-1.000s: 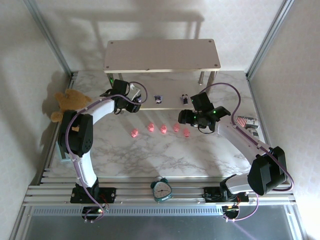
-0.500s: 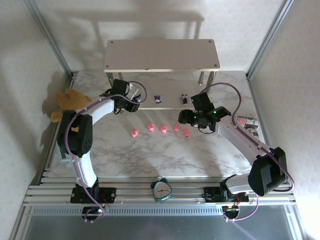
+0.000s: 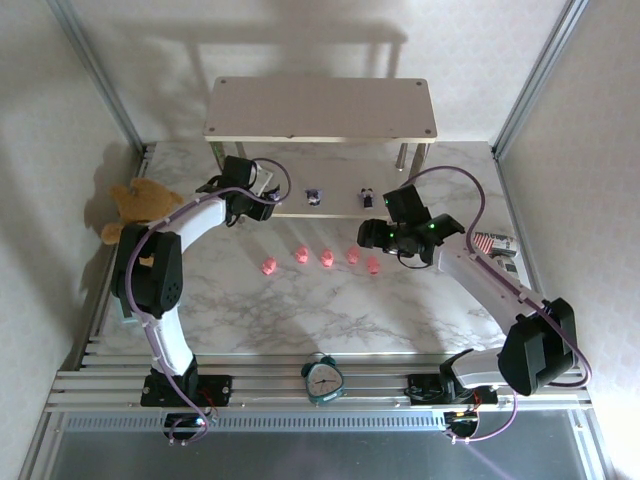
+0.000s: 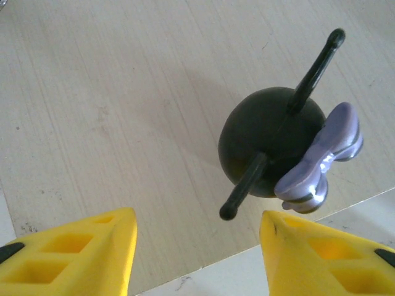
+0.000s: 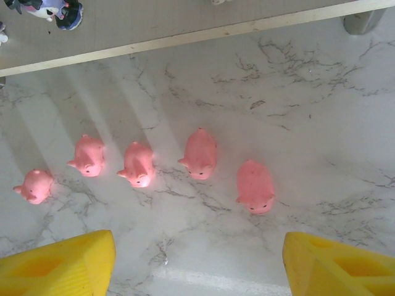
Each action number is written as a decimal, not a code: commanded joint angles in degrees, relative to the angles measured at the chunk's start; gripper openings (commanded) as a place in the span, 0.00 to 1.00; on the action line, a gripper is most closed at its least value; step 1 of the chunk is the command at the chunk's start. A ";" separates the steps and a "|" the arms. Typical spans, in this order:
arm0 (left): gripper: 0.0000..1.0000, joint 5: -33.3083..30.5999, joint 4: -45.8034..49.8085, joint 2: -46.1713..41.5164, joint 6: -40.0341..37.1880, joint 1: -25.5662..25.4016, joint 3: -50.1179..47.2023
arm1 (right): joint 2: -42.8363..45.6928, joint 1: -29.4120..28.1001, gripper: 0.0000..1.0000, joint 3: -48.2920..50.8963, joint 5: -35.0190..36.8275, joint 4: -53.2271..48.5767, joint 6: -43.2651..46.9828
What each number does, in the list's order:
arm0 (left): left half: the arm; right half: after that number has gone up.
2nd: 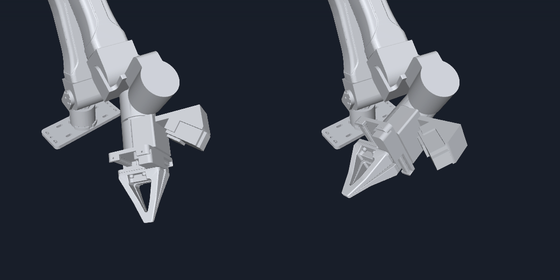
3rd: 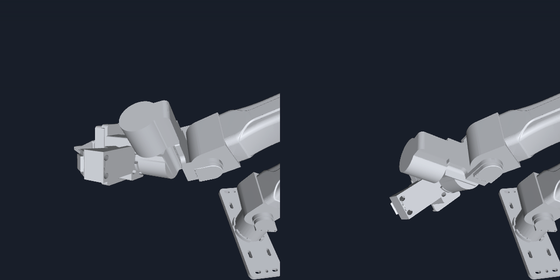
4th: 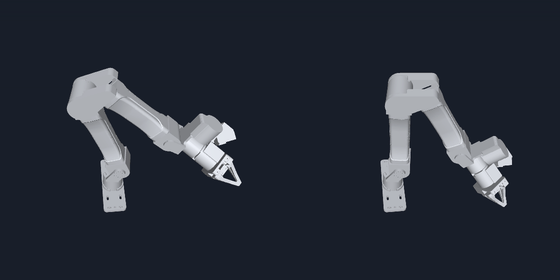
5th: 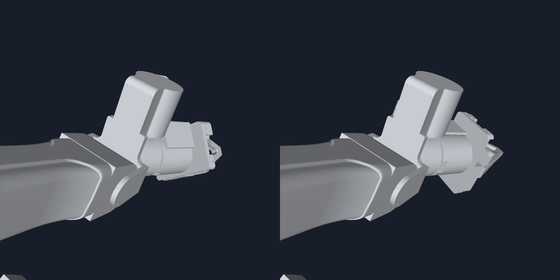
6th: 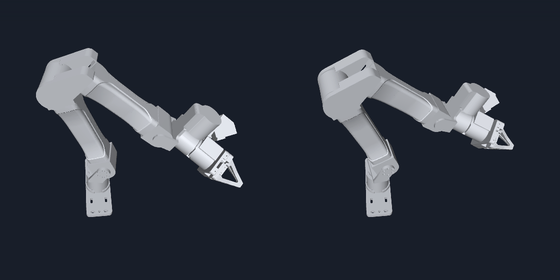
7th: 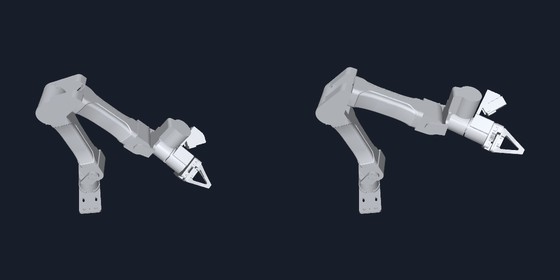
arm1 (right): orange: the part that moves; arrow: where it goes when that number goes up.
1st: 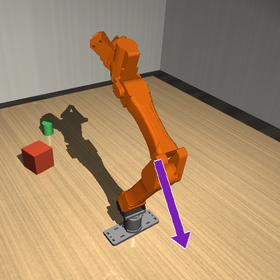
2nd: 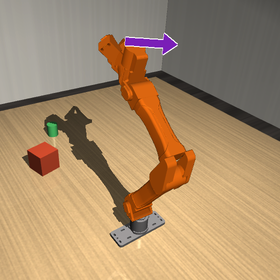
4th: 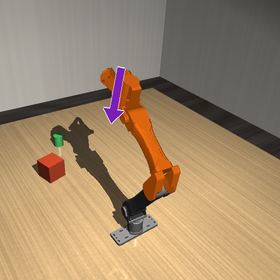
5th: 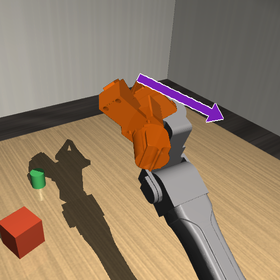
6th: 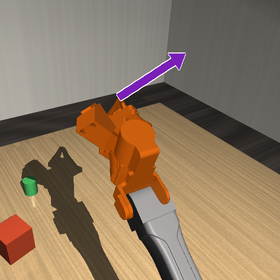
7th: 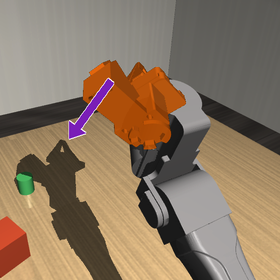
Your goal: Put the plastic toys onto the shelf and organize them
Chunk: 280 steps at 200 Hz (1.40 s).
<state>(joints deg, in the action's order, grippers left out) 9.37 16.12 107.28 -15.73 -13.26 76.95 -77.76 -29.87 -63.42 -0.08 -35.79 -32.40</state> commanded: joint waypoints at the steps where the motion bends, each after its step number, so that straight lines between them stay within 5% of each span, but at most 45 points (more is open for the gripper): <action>1: 0.55 -3.35 -0.84 -2.33 0.89 1.69 1.46 | 1.24 -0.21 0.73 0.51 0.31 -0.77 -0.56; 204: 0.54 1.19 -3.37 -14.83 7.33 -0.24 -3.99 | 1.45 -0.29 0.73 0.90 0.48 -0.57 -0.48; 280: 0.29 -0.64 -4.03 -24.92 20.15 -5.10 -11.67 | 1.52 -0.42 0.69 0.66 0.78 -0.86 0.01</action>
<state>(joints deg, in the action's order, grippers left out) 9.56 13.10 85.91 -3.40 -16.99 68.12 -77.34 -29.89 -63.35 -0.03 -35.81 -32.40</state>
